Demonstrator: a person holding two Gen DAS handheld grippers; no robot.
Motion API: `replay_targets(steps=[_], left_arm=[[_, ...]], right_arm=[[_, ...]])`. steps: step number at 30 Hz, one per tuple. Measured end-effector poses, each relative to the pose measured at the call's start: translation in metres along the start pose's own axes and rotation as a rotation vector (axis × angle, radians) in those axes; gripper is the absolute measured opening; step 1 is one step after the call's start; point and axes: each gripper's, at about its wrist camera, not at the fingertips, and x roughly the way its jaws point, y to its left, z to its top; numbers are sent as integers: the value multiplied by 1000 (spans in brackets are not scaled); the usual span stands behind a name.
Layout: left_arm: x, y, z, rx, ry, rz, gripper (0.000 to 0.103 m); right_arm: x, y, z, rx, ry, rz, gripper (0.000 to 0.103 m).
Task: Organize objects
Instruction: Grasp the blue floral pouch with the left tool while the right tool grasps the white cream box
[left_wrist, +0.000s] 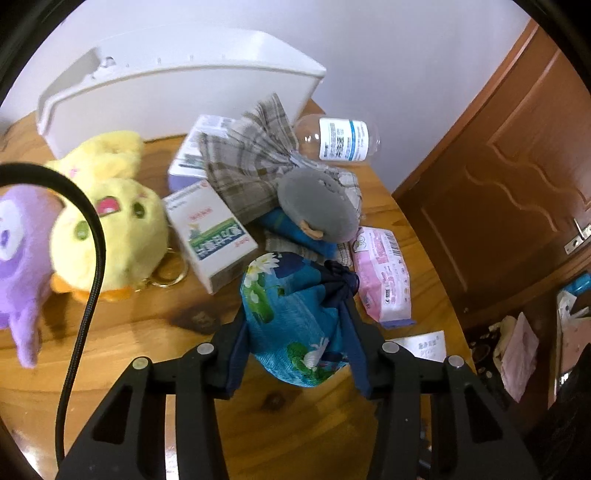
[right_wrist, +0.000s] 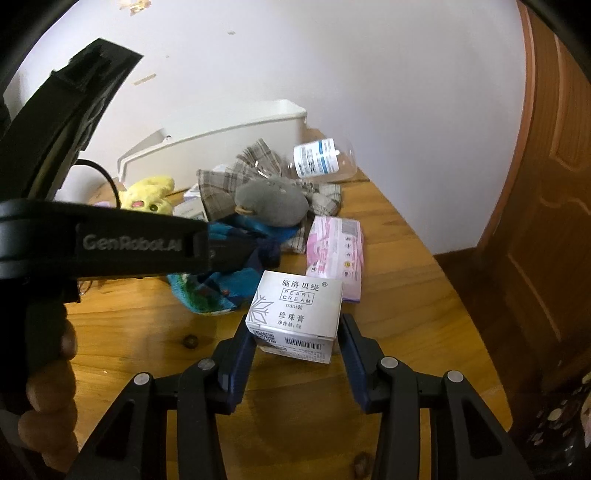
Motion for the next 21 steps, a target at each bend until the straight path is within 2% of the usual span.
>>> replay_targets(steps=[7, 13, 21], left_arm=[[-48, 6, -7, 32, -107, -8, 49], [-90, -6, -15, 66, -214, -14, 49], [-149, 3, -16, 54, -325, -29, 49]], right_arm=[[-23, 10, 0, -34, -53, -15, 45], [-55, 24, -1, -74, -132, -34, 45], [-86, 44, 8, -115, -191, -18, 45]])
